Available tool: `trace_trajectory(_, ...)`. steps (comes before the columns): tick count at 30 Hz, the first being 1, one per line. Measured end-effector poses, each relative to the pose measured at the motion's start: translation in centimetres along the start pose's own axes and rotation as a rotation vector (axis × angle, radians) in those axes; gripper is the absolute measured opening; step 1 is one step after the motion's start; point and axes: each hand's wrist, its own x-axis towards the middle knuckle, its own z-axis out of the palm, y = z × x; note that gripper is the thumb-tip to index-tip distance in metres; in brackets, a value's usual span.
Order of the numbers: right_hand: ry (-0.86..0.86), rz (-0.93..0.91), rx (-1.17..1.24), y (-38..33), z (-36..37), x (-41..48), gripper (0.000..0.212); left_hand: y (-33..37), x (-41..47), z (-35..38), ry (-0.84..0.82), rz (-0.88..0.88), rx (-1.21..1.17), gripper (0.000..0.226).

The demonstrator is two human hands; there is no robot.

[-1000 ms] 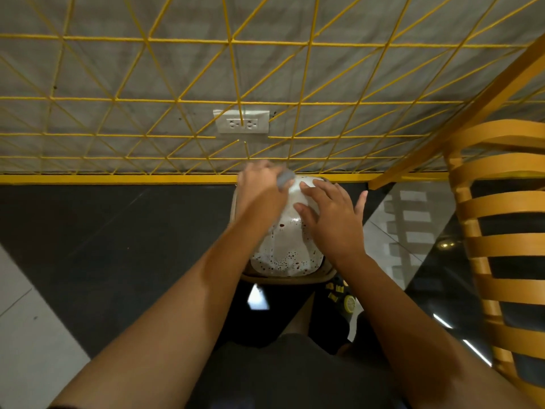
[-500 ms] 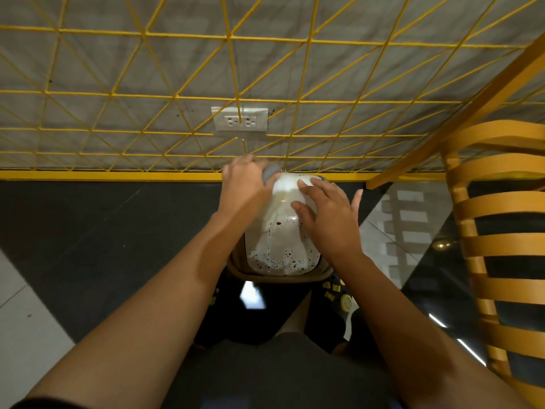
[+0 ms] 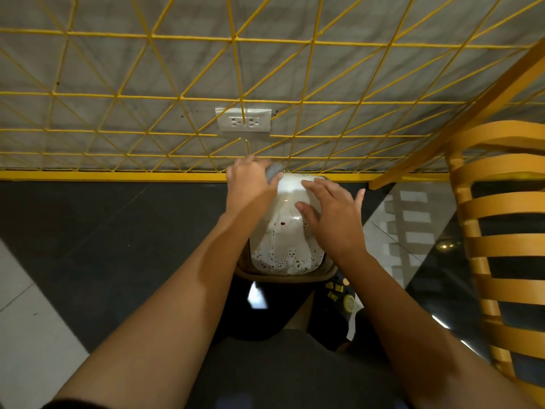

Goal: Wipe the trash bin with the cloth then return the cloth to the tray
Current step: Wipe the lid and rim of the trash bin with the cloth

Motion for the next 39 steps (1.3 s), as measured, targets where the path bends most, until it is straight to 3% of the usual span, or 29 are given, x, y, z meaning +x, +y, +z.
trace_trajectory(8, -0.007, 0.007, 0.008, 0.1, 0.0, 0.0, 0.043, 0.2, -3.5, 0.1, 0.079, 0.169, 0.026, 0.024)
trace_trajectory(14, -0.016, 0.015, 0.017, 0.0, 0.0, 0.1, 0.043, -0.4, -4.3, -0.5, 0.172, -0.104, -0.076, 0.025)
trace_trajectory(19, -0.015, 0.011, 0.012, 0.2, 0.0, 0.0, 0.042, 1.5, -6.0, 1.0, 0.092, 0.113, -0.002, 0.027)
trace_trajectory(24, -0.016, 0.013, 0.008, 0.2, 0.1, 0.1, 0.043, 0.3, -5.0, 0.4, 0.14, -0.05, -0.009, 0.034)
trace_trajectory(30, -0.01, 0.013, 0.032, 0.3, 0.2, 0.0, 0.043, 0.0, -6.6, 0.4, 0.087, 0.126, 0.04, 0.032)
trace_trajectory(34, -0.009, 0.024, 0.054, 0.2, 0.4, 0.0, 0.043, -0.3, -3.3, -0.4, 0.109, -0.061, 0.003, 0.025)
trace_trajectory(39, 0.008, 0.021, 0.06, 0.2, 0.5, -0.1, 0.041, 2.6, -0.6, 1.6, -0.09, 0.044, 0.088, 0.028)
